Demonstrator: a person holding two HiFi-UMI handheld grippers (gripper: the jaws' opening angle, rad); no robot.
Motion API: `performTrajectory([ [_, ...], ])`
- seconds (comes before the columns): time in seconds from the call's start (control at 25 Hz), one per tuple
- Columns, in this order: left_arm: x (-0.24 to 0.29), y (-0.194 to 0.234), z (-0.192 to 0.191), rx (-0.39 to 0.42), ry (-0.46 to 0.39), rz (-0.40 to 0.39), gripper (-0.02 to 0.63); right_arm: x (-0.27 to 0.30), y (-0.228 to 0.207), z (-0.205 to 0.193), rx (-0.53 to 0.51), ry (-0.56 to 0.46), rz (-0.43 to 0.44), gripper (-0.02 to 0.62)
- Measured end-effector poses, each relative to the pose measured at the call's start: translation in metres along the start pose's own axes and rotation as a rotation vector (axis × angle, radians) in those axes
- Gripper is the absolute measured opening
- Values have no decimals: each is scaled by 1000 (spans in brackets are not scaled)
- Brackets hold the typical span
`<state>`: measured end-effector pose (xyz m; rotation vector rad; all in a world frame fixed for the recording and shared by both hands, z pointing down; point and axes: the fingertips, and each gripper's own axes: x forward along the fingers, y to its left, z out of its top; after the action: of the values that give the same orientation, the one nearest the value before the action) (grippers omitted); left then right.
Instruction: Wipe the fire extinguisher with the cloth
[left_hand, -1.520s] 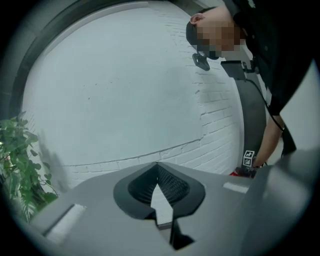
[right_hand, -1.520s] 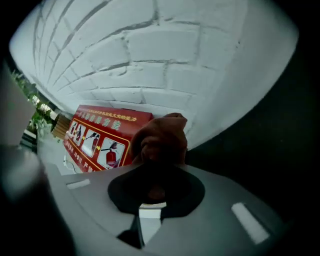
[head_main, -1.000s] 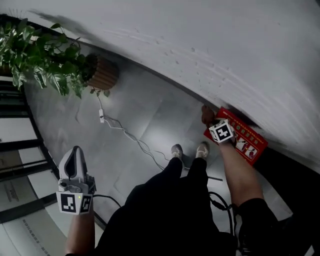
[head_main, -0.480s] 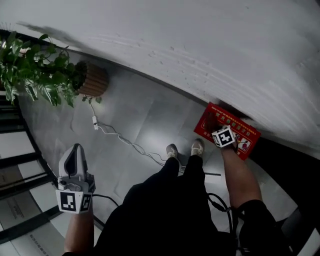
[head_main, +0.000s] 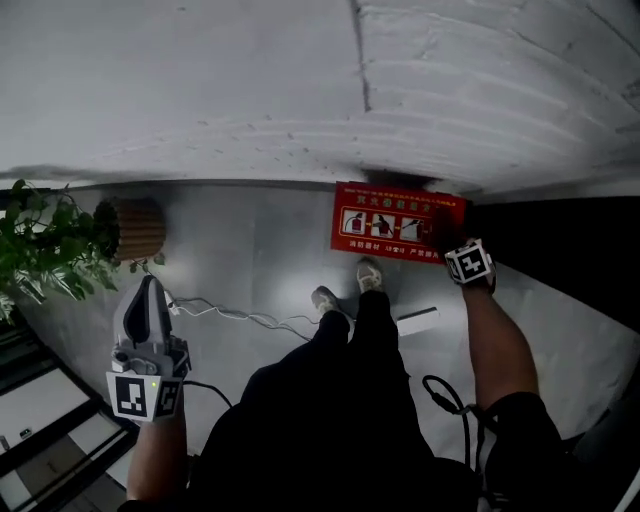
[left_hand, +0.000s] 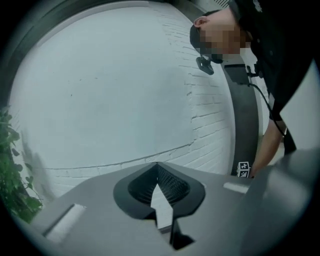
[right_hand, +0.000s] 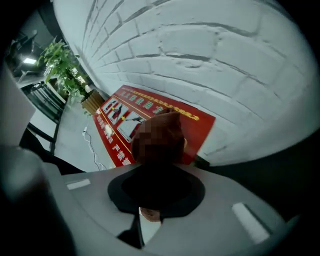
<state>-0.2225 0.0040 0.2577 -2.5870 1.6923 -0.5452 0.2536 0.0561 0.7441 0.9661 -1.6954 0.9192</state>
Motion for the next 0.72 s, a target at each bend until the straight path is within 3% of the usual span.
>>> performTrajectory([
  [0.12, -4, -16, 0, 80, 14, -52, 0, -10, -17, -32, 66, 50, -35, 40],
  [0.2, -17, -13, -1, 108, 21, -37, 0, -14, -6, -36, 60, 81, -2, 40],
  [0.36, -50, 12, -13, 64, 39, 87, 0, -5, 41, 34, -167, -20, 21, 40],
  [0.48, -77, 29, -22, 17, 57, 181, 0, 22, 121, 95, -331, -89, 134, 40],
  [0.6, -112, 43, -23, 12, 73, 282, 0, 49, 207, 137, -481, -78, 254, 40],
  [0.72, -158, 54, -20, 52, 93, 404, 0, 78, 261, 149, -584, -26, 302, 40],
])
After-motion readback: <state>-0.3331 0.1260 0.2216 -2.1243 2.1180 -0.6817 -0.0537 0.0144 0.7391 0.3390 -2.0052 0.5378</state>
